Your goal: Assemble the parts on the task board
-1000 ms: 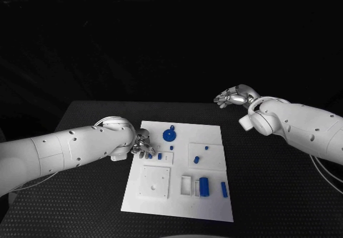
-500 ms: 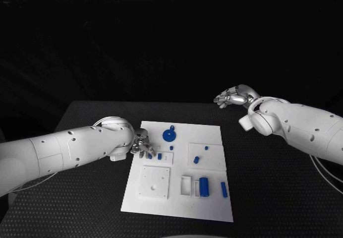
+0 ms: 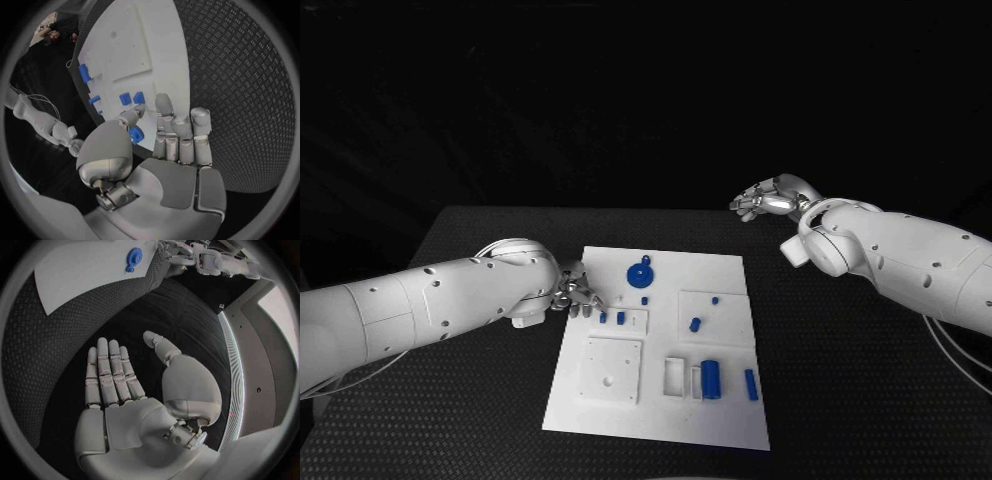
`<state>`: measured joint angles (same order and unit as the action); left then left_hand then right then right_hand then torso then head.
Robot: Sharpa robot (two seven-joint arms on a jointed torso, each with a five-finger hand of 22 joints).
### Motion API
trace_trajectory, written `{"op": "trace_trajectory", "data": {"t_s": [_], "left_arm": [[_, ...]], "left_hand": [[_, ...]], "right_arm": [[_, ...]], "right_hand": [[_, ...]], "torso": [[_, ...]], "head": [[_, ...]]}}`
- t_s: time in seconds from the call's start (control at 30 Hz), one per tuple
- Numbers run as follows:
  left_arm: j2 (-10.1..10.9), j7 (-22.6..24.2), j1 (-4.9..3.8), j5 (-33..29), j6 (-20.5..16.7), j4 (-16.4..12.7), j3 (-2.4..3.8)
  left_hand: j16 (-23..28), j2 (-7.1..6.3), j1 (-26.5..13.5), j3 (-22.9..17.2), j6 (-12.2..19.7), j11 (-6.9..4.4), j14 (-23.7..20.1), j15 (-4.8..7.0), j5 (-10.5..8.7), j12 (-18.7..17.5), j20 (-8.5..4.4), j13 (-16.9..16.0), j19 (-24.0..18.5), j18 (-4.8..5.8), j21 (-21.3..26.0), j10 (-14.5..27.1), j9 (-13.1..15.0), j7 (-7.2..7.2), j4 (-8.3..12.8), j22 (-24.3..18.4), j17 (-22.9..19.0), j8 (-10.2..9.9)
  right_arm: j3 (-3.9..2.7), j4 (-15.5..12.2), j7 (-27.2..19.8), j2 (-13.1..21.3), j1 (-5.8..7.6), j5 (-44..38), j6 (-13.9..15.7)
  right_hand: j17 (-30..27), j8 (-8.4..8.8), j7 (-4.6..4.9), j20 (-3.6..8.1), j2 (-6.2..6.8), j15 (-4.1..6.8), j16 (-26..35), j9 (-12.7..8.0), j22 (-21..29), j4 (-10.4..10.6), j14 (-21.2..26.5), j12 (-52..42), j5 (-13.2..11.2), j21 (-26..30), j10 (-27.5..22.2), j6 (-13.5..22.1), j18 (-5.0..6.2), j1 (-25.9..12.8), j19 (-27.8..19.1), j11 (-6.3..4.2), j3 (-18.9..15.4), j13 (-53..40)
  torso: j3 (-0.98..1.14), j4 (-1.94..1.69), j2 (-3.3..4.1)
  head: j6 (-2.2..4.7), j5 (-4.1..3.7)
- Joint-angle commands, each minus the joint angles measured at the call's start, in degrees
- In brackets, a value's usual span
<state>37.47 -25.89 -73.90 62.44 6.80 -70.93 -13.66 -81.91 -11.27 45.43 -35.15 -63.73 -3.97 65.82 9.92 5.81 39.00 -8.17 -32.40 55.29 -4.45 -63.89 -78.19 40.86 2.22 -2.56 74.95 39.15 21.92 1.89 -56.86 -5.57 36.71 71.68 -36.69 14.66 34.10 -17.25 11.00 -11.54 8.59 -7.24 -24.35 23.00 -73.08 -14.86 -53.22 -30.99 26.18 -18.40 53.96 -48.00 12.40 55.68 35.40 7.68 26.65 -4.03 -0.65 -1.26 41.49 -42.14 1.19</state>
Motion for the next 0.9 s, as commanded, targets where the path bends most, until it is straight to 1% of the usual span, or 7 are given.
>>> {"op": "trace_trajectory", "data": {"t_s": [0.03,0.23,0.33,0.4,0.5,0.7,0.9], "left_arm": [[0.3,0.5,-0.02,-5.5,-3.6,-0.1,0.08],[1.9,7.5,-0.48,-13.5,-12.4,-0.2,0.50],[2.1,11.3,-0.53,-11.1,-16.8,-0.4,1.36],[2.1,14.9,-0.53,-9.3,-20.4,-0.8,1.37],[1.6,20.7,-0.51,-7.0,-23.5,-1.0,1.33],[-0.2,29.8,-0.43,-0.4,-26.8,-0.9,0.98],[-2.8,27.9,-0.07,8.8,-27.0,0.1,0.85]], "left_hand": [[-0.1,-1.70,-1.4,0.0,0.4,-0.13,0.0,0.23,-2.62,0.2,-6.89,-0.1,0.1,-0.66,0.4,0.4,0.1,-0.20,-1.9,0.5,0.0,0.2],[1.0,-3.06,0.2,-0.8,4.2,0.82,-1.3,-0.63,-2.88,-0.4,-6.56,0.0,-0.8,-0.66,1.0,2.6,-0.1,0.90,-4.1,0.3,-0.4,-1.2],[5.0,-1.82,6.7,-0.9,6.6,2.38,-5.2,-2.25,-2.76,-3.3,-4.89,1.2,-4.4,0.02,4.0,7.5,0.0,2.34,0.8,-0.6,-2.1,-1.8],[5.4,-0.04,14.4,-1.8,7.9,2.76,-4.6,-2.61,-2.04,-4.3,-4.69,1.7,-4.1,-0.05,4.3,8.4,-0.3,2.79,6.9,-0.8,-2.4,-2.3],[9.5,0.00,18.9,-1.7,8.5,4.44,-6.4,-4.35,0.33,-9.2,-2.88,4.4,-5.8,0.98,7.2,10.5,-1.2,4.03,12.3,-2.2,-4.2,-2.8],[18.3,-0.55,22.3,-2.6,9.9,7.15,-8.5,-7.24,-0.55,-20.0,-0.19,9.9,-8.6,1.82,12.5,11.0,-4.2,4.52,15.5,-4.5,-7.6,-4.5],[17.9,-0.39,23.0,-1.5,10.0,7.30,-4.2,-7.02,-2.64,-25.9,-0.44,12.5,-5.3,0.76,11.4,10.6,-5.9,4.47,15.2,-3.7,-6.4,-5.8]], "right_arm": [[-0.01,-0.2,-0.3,0.0,-0.09,0.1,-0.3],[-0.01,-0.5,-0.3,0.3,-0.13,0.0,-0.3],[-0.01,-0.5,-0.3,0.4,-0.13,0.0,-0.4],[-0.01,-0.5,-0.3,0.4,-0.13,0.0,-0.3],[-0.01,-0.6,-0.3,0.4,-0.13,0.0,-0.4],[-0.01,-0.7,-0.3,0.3,-0.15,0.0,-0.4],[-0.01,-1.1,-0.4,0.2,-0.15,-0.1,-0.4]], "right_hand": [[0.1,-0.27,0.06,-0.14,-0.22,-0.01,0.4,-0.1,-0.1,0.2,0.4,0.3,0.3,0.2,0.3,0.3,-0.82,0.0,0.0,0.09,-0.2,0.1],[0.1,-0.27,0.07,-0.13,-0.23,-0.04,0.5,-0.1,-0.1,0.2,0.4,0.3,0.3,0.3,0.2,0.4,-0.83,0.1,0.0,0.10,-0.2,0.1],[0.1,-0.27,0.07,-0.13,-0.23,-0.05,0.5,-0.1,-0.1,0.1,0.4,0.3,0.3,0.3,0.2,0.4,-0.83,0.2,0.0,0.09,-0.1,0.1],[0.1,-0.28,0.07,-0.13,-0.23,-0.05,0.5,-0.1,-0.1,0.1,0.4,0.3,0.3,0.3,0.2,0.4,-0.83,0.2,0.0,0.09,-0.1,0.1],[0.1,-0.28,0.07,-0.13,-0.24,-0.05,0.5,-0.1,-0.1,0.1,0.4,0.3,0.2,0.3,0.2,0.4,-0.83,0.2,0.0,0.09,-0.1,0.1],[0.1,-0.29,0.07,-0.13,-0.26,-0.06,0.5,-0.1,-0.2,0.1,0.4,0.3,0.2,0.4,0.2,0.4,-0.83,0.3,0.0,0.09,-0.1,0.1],[0.1,-0.29,0.07,-0.13,-0.26,-0.06,0.5,-0.1,-0.2,0.1,0.4,0.3,0.2,0.4,0.2,0.4,-0.83,0.3,0.0,0.09,-0.1,0.1]], "torso": [[-0.01,-0.03,0.00],[0.04,-0.10,-0.08],[0.08,-0.15,-0.08],[0.05,-0.17,-0.05],[0.02,-0.12,-0.02],[0.01,-0.02,0.02],[0.02,0.09,0.10]], "head": [[0.13,-0.08],[0.53,-0.24],[0.83,-0.35],[0.98,-0.42],[1.11,-0.46],[1.28,-0.51],[1.51,-0.43]]}}
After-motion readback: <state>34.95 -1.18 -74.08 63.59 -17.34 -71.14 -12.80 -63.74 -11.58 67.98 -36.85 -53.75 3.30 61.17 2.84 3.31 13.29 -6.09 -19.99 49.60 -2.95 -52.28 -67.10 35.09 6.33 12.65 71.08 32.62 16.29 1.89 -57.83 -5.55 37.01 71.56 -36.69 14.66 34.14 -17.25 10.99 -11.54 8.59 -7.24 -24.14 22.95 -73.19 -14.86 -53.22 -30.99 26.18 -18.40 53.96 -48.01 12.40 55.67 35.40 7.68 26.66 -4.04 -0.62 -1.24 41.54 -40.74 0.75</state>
